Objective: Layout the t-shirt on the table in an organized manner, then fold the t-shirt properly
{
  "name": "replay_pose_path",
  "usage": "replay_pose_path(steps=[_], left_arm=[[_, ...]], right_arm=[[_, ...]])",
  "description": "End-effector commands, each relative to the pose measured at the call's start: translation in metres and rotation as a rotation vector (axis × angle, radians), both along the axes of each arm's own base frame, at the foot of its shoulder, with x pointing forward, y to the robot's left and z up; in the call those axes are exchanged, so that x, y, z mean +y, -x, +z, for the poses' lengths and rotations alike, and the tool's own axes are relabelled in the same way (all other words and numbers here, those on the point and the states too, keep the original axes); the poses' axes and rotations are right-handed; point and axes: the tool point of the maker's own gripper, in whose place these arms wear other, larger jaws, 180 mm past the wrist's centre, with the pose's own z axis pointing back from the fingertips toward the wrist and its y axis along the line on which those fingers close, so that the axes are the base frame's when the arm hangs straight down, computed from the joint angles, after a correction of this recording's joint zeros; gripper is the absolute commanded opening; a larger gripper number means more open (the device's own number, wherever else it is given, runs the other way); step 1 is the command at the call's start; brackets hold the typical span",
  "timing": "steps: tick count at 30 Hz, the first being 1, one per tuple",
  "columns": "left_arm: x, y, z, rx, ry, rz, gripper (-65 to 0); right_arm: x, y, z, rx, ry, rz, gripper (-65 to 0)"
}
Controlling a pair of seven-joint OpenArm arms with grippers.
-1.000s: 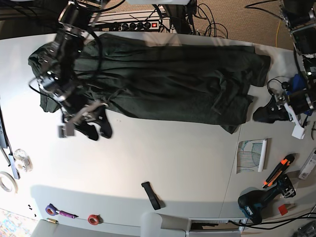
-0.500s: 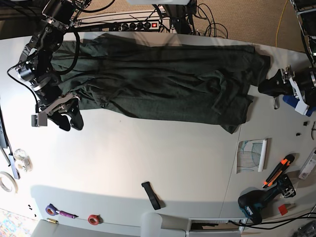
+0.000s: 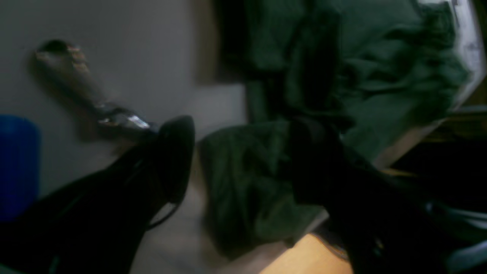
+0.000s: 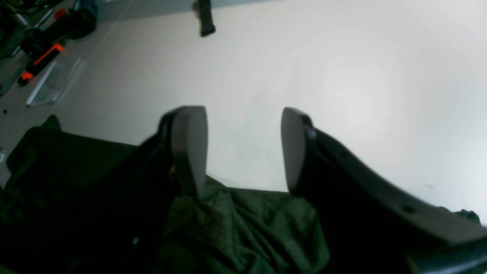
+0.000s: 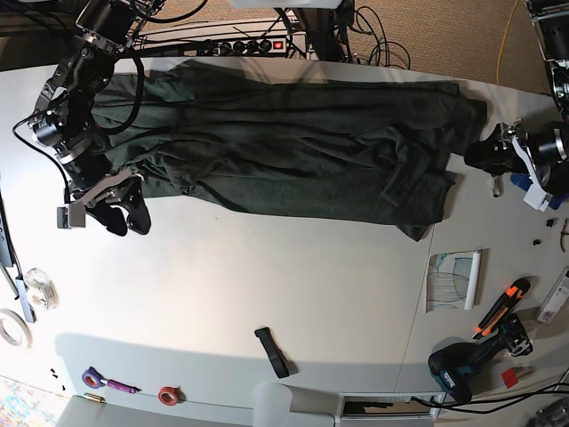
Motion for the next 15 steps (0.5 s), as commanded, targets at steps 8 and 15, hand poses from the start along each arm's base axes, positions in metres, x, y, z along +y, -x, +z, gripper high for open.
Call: replay_pose_path(steps=[8,15], left_arm=[[0.042,-0.026,0.013,-0.078,-0.294,0.082,-28.2],[0.093,-0.031,0.014,-0.069,-0.529,0.19,-28.2]], right_arm=[[-0.001,-0.005,0.019,-0.068,-0.001,0.01,-34.3],[-0.001,-0.005,0.019,-0.068,-0.001,0.01,-34.3]])
